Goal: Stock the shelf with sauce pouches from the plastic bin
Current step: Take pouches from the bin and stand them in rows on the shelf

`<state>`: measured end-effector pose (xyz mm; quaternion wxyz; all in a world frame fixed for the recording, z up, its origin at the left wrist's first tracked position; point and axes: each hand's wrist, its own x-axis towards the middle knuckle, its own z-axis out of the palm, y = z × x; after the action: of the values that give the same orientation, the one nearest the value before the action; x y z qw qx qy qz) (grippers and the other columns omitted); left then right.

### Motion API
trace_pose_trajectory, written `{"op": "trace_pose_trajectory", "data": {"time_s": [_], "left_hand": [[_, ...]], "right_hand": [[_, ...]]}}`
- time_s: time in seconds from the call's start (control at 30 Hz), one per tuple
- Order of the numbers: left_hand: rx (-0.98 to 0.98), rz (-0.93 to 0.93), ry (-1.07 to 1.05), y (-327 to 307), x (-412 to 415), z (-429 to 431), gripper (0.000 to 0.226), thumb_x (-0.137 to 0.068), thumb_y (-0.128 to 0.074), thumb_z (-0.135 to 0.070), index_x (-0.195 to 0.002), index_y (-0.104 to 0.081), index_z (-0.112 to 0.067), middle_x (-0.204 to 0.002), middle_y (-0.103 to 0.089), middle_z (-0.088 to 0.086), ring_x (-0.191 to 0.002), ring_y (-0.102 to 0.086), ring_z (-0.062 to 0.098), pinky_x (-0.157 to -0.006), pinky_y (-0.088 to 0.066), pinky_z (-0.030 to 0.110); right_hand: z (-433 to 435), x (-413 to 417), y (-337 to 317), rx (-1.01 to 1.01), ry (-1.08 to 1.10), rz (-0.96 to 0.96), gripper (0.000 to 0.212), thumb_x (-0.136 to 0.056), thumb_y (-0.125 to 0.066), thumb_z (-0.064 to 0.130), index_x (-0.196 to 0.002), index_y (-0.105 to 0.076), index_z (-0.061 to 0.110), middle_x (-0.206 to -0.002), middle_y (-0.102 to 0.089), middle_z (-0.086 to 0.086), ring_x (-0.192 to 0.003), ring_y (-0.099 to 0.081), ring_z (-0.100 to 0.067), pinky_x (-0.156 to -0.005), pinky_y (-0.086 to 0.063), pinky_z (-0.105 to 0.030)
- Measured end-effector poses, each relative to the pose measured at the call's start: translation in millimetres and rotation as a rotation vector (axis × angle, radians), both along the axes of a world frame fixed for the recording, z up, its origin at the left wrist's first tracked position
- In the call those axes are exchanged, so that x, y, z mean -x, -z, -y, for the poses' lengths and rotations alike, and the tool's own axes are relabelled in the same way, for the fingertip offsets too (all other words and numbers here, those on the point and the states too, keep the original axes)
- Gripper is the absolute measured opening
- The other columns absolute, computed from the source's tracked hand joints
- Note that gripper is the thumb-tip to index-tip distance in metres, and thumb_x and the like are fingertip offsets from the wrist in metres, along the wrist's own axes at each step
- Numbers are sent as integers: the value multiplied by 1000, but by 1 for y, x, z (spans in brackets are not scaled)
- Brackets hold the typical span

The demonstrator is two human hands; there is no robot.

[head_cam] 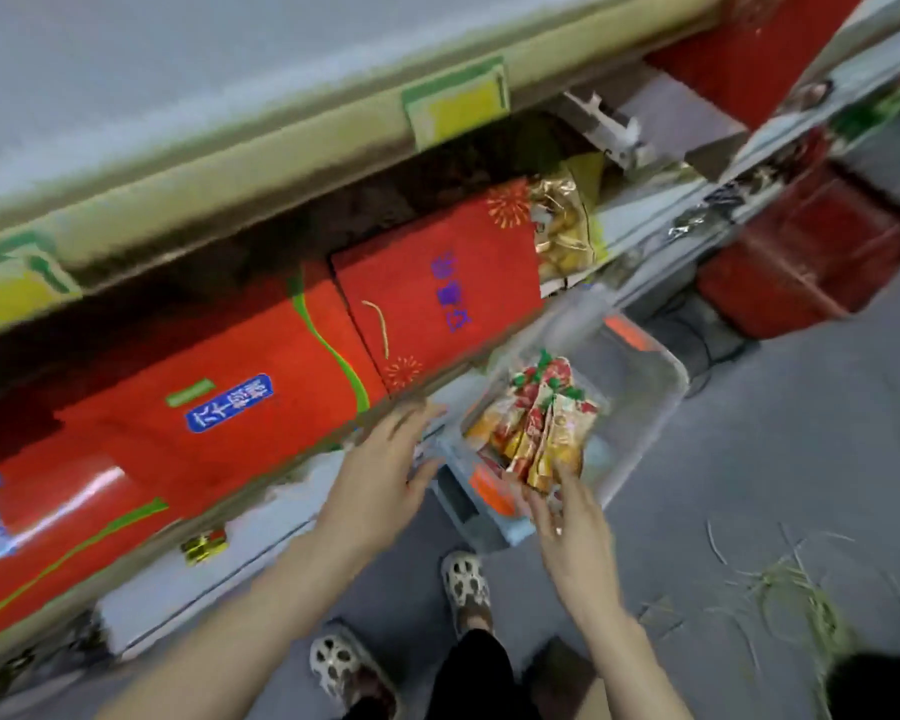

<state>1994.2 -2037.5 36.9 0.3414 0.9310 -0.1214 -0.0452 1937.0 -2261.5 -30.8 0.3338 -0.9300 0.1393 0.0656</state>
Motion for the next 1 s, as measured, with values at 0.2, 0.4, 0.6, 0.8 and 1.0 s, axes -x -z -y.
{"op": "trace_pose_trajectory", "data": {"time_s": [0.2,0.4,0.6,0.8,1.0], "left_hand": [[-124,-346,144,111,-44,104,63,-96,-55,-32,-151,-25,-23,-156,-25,-5,-143,-25,15,-112,-20,22],[-199,-485,56,212,-102,169,73,-91,-61,-27,-152,-23,-15,-157,-23,7,-142,-27,25,-115,-26,37],[-387,-649,-40,294,-143,185,82,-90,-60,-28,-152,-11,-6,-155,-21,15,-142,-23,31,-117,-24,40],[-513,-619,-228,331,-145,206,70,-90,-60,-15,-147,-18,-9,-139,-33,16,-121,-47,34,-101,-44,45],[-494,-548,-135,324,-150,200,47,-92,-44,0,-137,-39,-11,-124,-38,16,-108,-49,39,-91,-48,47]], "right_hand": [[96,-84,76,-47,176,-276,44,-95,-59,16,-136,-49,4,-128,-61,-22,-114,-60,-40,-84,-46,-41],[121,-168,182,45,109,-600,49,-97,-52,22,-135,-38,-6,-132,-56,-26,-120,-56,-39,-94,-43,-38],[109,-190,234,254,11,-745,107,-83,-66,59,-142,-18,-16,-140,-42,-25,-127,-47,-37,-104,-38,-40],[121,-194,238,48,54,-715,75,-87,-67,38,-140,-31,-1,-135,-48,-22,-122,-51,-39,-101,-43,-42],[122,-194,226,-640,594,-616,33,-81,-53,7,-110,-61,18,-98,-70,-7,-91,-67,-28,-82,-58,-43]]}}
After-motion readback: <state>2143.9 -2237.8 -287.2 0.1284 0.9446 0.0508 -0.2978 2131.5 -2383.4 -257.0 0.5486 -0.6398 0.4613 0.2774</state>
